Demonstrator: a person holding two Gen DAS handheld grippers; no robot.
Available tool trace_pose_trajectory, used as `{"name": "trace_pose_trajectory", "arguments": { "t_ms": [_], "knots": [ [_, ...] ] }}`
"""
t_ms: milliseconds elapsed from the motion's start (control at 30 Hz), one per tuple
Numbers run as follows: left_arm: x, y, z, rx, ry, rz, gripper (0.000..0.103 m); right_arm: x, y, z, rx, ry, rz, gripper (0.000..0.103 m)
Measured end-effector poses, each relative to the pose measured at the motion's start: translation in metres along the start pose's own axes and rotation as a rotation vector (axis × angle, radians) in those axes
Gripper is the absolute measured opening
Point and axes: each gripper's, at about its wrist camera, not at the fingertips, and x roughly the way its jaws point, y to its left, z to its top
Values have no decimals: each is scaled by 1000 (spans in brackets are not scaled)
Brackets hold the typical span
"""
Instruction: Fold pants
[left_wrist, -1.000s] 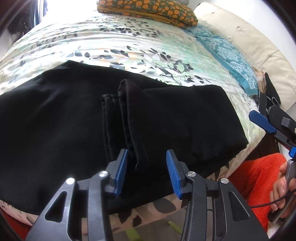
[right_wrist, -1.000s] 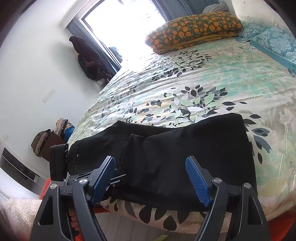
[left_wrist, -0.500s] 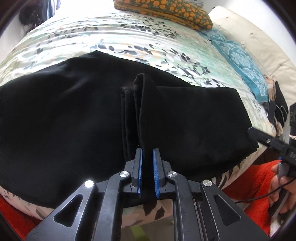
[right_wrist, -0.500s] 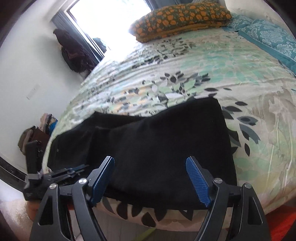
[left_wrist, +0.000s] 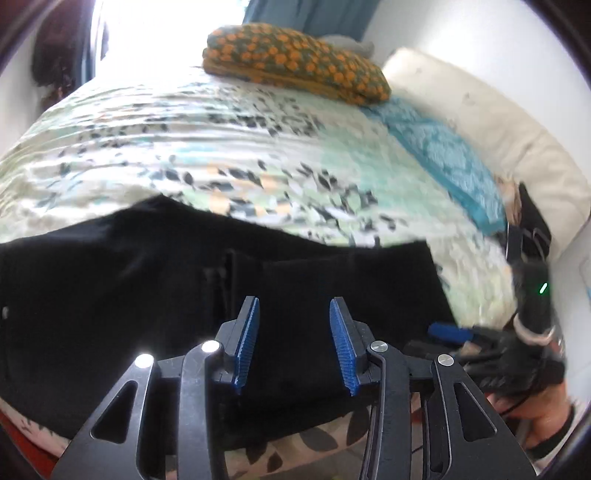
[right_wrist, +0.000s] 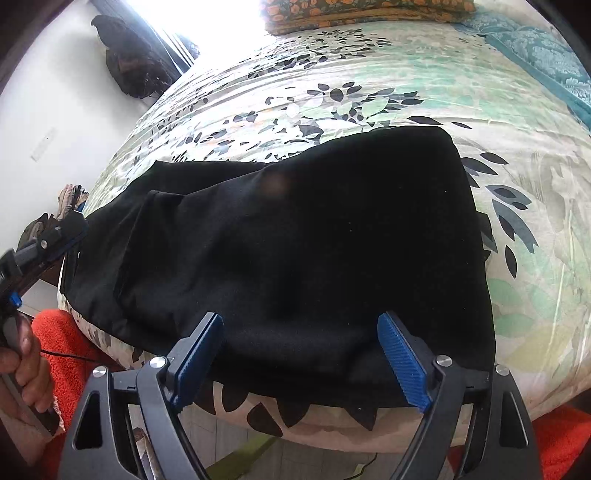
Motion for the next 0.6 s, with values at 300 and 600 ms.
{"name": "trace_pose_trajectory", "arguments": {
  "t_ms": [300, 600],
  "knots": [
    [31, 17, -33, -7, 119, 23, 21, -56, -113, 4, 335, -149, 0, 85],
    [36, 18, -34, -2, 99, 8, 21, -12, -131, -16, 414, 42, 217, 59]
  ]
}}
